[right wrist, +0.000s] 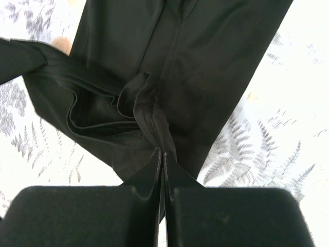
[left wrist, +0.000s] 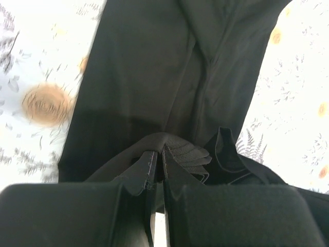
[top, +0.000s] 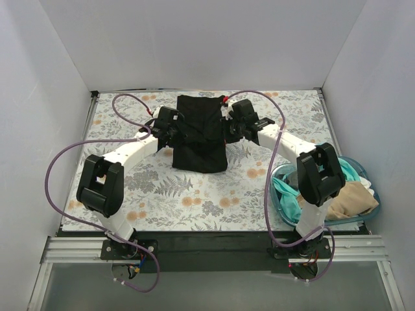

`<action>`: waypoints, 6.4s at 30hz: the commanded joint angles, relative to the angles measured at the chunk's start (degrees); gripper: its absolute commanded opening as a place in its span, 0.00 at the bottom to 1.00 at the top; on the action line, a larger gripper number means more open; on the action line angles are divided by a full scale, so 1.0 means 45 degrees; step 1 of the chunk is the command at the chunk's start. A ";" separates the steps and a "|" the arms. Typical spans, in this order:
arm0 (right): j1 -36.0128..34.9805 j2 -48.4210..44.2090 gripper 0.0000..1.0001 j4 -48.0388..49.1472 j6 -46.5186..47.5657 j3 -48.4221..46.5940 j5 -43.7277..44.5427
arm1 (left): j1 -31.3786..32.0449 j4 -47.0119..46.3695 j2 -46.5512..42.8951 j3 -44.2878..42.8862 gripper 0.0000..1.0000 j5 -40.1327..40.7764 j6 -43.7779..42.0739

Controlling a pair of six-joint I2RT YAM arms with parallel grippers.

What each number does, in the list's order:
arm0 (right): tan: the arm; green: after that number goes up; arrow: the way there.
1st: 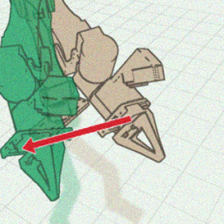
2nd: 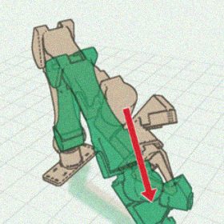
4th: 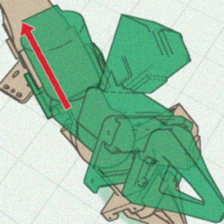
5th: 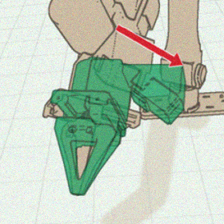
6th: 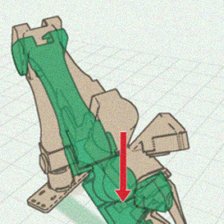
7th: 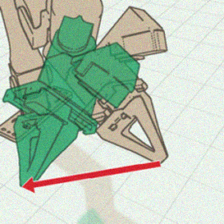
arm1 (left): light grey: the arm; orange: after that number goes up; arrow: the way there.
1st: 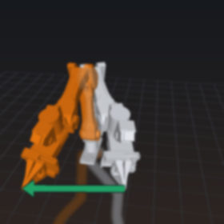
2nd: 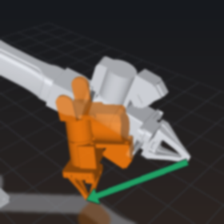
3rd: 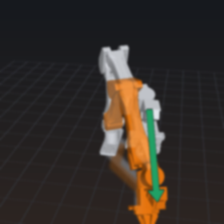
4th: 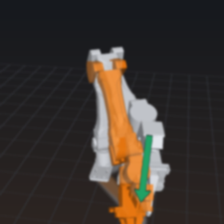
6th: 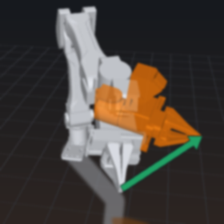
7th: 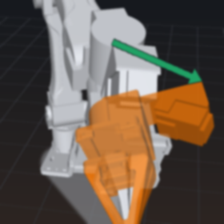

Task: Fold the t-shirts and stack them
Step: Fold the tshirt

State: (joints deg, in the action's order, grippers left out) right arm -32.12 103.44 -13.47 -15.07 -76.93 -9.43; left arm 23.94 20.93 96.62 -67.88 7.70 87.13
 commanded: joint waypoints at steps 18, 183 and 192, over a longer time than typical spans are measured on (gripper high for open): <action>0.1336 0.4122 0.03 0.0065 0.0927 -0.4564 -0.0422 | -0.1160 -0.0569 0.3118 -0.2845 0.22 -0.0168 -0.1432; -0.6538 -0.7616 0.18 -0.3451 0.3310 0.3736 0.2215 | 0.2316 0.5975 -1.2233 0.5436 0.00 0.2602 0.5870; -0.4602 -0.6386 0.19 -0.3509 0.4208 0.2389 0.1061 | 0.2316 0.4530 -1.0714 0.4479 0.00 0.3932 0.4583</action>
State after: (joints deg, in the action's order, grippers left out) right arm -53.95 73.76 -28.47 1.65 -62.35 -2.66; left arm 34.30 43.81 45.32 -44.69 19.97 110.04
